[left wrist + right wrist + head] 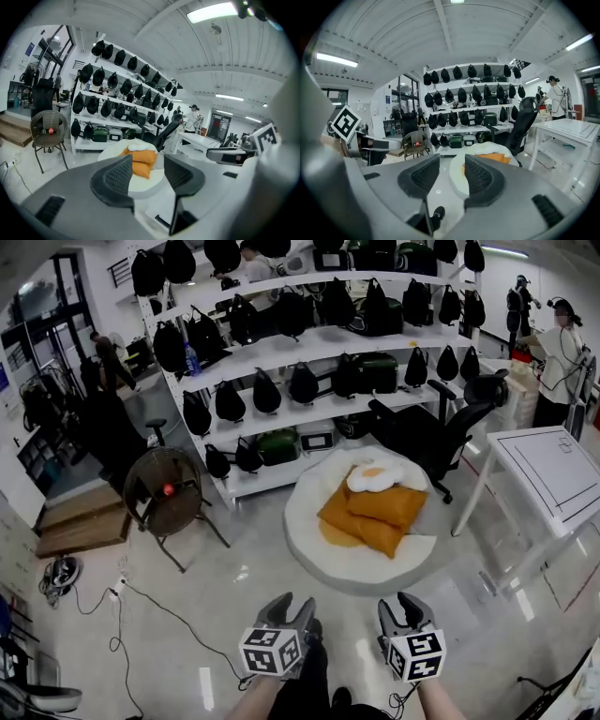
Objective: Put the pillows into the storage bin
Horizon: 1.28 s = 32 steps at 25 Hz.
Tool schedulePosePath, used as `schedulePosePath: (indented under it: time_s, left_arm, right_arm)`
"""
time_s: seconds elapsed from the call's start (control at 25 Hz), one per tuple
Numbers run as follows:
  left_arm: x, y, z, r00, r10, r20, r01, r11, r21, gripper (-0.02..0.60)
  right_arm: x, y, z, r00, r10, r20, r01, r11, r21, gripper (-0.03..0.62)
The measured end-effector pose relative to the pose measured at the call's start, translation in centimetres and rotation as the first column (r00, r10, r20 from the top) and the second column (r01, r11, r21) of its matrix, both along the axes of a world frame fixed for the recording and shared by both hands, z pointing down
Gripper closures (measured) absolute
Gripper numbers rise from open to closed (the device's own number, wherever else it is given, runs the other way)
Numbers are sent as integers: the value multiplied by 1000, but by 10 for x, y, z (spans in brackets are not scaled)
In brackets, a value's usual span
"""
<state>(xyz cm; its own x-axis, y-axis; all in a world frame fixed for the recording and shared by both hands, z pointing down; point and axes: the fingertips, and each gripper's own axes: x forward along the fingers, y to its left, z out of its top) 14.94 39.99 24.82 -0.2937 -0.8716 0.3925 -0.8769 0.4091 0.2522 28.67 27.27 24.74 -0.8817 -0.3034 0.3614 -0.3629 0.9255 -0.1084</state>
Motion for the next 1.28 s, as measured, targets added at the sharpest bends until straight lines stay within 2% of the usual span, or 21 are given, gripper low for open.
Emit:
schedulePosePath:
  time_s: [0.2,0.36,0.64,0.96,1.12,1.28]
  left_arm:
    - [-32,-29,12,999,15,-38,-14,1000,22,394]
    - [-72,-53,25,999,16,-52,-15,1000,16,396]
    - [-174,-106,37,998,16,-60,-16,1000,-3,396]
    - [-277,-173,32,995,83,-49,-83,997,-3,396]
    - [-308,-196,34,994,97,-44,-97,995,15,396]
    - [-325,-212,40,992,113,-51,-113,994,15,397]
  right_arm:
    - [-30,-26,7,1000,3,-20,-2,1000,22,427]
    - [-66,-50,15,999,9,-43,-7,999,35,418]
    - [-157,-106,21,996,49,-75,-47,998,30,415]
    - [-253,-171,18,990,109,-89,-105,993,57,416]
    - [-280,-195,25,985,134,-112,-126,989,77,416]
    - [-295,-214,35,978,147,-146,-134,986,99,416]
